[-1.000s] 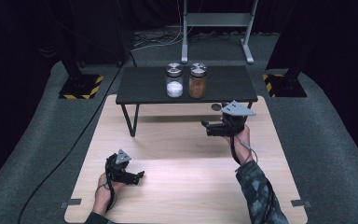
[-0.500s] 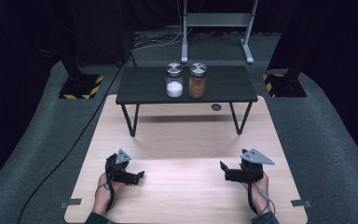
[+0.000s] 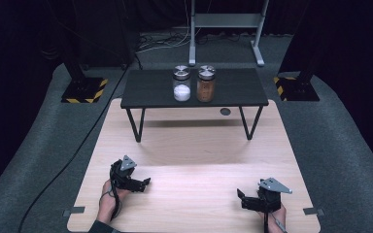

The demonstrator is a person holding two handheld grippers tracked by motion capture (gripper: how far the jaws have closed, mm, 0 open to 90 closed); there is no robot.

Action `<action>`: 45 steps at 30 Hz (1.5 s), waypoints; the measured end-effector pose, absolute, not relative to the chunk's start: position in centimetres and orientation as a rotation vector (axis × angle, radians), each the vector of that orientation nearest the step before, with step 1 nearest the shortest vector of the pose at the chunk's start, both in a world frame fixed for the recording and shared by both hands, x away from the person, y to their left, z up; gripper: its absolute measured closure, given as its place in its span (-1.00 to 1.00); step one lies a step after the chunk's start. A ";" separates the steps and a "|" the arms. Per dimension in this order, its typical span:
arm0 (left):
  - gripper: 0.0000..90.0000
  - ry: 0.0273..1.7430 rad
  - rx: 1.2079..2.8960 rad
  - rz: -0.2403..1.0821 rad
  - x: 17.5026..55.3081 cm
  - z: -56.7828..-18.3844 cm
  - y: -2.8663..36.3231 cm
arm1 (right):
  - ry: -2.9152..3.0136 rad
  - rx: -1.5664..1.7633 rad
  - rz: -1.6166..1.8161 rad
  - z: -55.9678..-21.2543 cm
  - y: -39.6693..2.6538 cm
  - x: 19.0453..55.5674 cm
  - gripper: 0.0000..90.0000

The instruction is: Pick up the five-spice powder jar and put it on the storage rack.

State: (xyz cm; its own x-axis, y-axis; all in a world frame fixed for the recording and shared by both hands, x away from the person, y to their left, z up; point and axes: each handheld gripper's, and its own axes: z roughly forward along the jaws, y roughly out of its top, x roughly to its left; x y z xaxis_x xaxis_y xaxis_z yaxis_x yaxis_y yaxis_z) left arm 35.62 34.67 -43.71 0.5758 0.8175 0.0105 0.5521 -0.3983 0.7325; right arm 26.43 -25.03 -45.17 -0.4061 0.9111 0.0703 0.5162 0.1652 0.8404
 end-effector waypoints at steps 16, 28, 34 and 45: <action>-0.99 1.086 2.109 0.489 35.6 -43.7 34.6 | 1.945 1.386 1.166 -45.4 -25.2 26.1 -1.00; -0.99 1.086 2.109 0.491 35.6 -43.7 34.6 | 1.923 1.404 1.150 -45.4 -24.9 26.0 -1.00; -0.99 1.086 2.109 0.490 35.6 -43.7 34.6 | 1.918 1.409 1.145 -45.4 -24.8 25.9 -1.00; -0.99 1.086 2.109 0.490 35.6 -43.7 34.6 | 1.913 1.407 1.160 -45.5 -25.0 25.9 -1.00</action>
